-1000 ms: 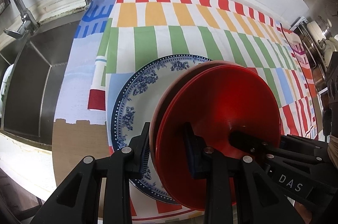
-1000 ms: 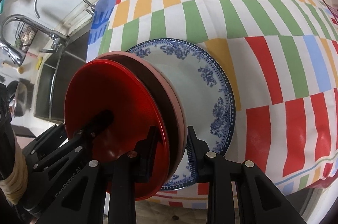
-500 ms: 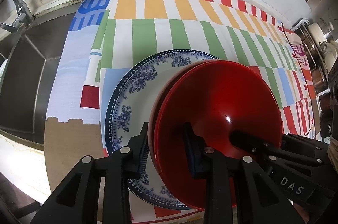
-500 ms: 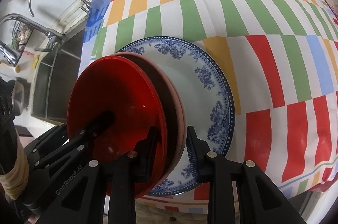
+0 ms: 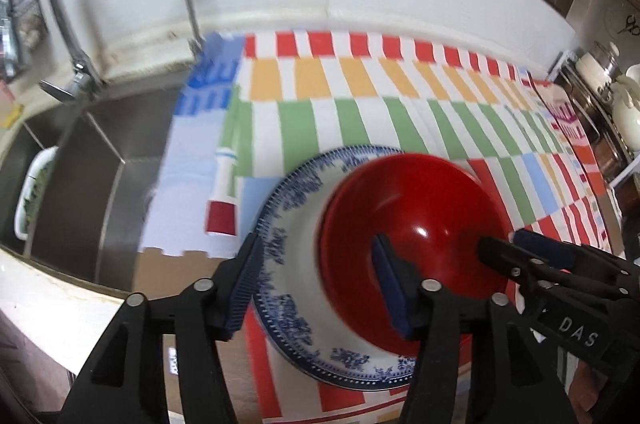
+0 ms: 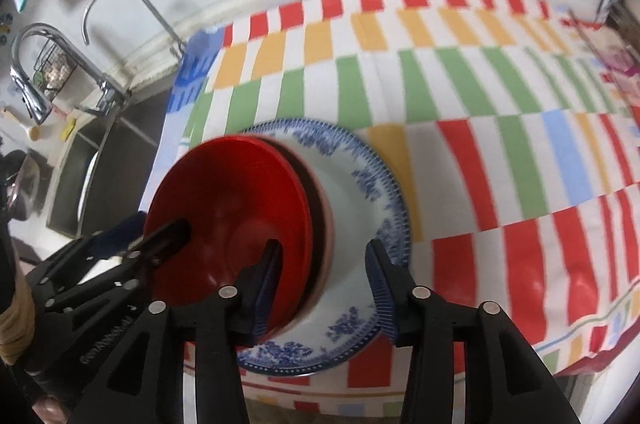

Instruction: Organize plates and bowls

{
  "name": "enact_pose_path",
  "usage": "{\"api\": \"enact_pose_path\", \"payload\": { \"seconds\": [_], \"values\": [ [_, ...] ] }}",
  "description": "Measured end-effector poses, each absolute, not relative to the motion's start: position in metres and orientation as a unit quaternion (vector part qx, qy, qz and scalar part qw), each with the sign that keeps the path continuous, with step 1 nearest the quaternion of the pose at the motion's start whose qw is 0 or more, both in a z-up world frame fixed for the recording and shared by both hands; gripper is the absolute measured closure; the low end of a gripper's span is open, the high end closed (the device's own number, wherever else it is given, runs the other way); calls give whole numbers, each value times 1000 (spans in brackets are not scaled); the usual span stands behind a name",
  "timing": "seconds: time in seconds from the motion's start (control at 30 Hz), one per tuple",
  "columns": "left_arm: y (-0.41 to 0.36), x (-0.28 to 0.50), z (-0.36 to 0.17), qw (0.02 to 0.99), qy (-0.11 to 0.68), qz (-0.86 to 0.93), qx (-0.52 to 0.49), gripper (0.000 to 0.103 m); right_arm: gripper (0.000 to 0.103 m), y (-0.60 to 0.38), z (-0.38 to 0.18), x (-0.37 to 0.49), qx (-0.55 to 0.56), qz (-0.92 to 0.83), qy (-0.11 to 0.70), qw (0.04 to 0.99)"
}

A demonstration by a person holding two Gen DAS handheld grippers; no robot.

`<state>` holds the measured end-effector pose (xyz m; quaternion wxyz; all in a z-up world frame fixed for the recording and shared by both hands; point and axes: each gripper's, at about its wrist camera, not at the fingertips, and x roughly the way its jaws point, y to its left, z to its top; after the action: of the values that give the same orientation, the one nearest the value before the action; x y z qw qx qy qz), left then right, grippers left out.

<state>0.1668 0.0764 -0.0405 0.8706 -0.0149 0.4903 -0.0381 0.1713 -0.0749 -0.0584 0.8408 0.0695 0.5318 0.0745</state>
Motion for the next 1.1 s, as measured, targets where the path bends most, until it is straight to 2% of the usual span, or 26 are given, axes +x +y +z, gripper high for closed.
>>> {"api": "enact_pose_path", "payload": {
  "seconds": [0.03,0.3,0.4,0.77,1.1],
  "values": [
    [77,162,-36,877,479,-31,-13,39,53,-77,-55,167,67,70,520,849],
    [70,113,-12,914,404,18,31,27,31,-84,-30,133,29,53,433,900],
    [67,91,-6,922,384,30,34,21,27,-88,-20,115,12,47,400,915],
    [52,13,18,944,324,48,28,11,18,-107,6,38,-5,56,316,947],
    [35,-55,33,955,287,59,33,3,17,-123,18,-31,-8,57,292,955]
  ]
}}
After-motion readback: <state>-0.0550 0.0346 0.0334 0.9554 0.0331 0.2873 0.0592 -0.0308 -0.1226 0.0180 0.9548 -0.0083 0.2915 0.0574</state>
